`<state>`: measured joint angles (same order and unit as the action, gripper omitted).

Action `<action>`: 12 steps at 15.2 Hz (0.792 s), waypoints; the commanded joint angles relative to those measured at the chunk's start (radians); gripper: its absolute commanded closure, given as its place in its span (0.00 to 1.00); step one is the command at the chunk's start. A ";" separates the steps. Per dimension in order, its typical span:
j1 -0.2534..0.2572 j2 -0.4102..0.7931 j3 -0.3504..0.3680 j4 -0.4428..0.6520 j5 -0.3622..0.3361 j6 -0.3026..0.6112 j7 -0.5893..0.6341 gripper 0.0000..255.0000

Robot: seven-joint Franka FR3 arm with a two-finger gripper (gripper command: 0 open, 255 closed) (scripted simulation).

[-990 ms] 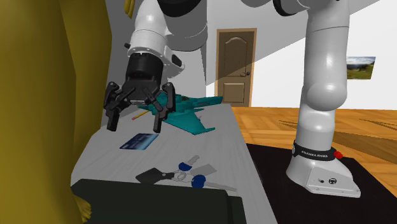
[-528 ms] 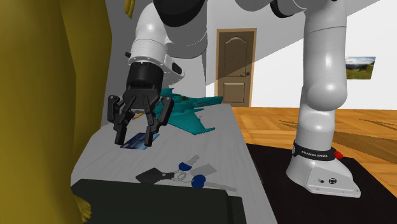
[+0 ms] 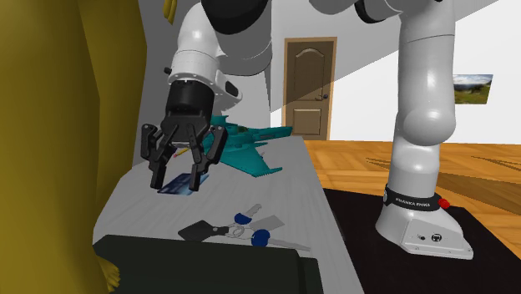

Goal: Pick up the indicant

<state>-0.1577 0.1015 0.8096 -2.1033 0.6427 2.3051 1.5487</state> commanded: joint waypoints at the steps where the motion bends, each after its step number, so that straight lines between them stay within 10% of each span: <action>1: -0.003 -0.012 -0.001 0.010 0.001 -0.019 0.008 1.00; 12: -0.022 -0.091 -0.010 0.090 0.007 -0.158 0.058 1.00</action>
<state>-0.1767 0.0192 0.8012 -2.0177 0.6467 2.1598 1.6053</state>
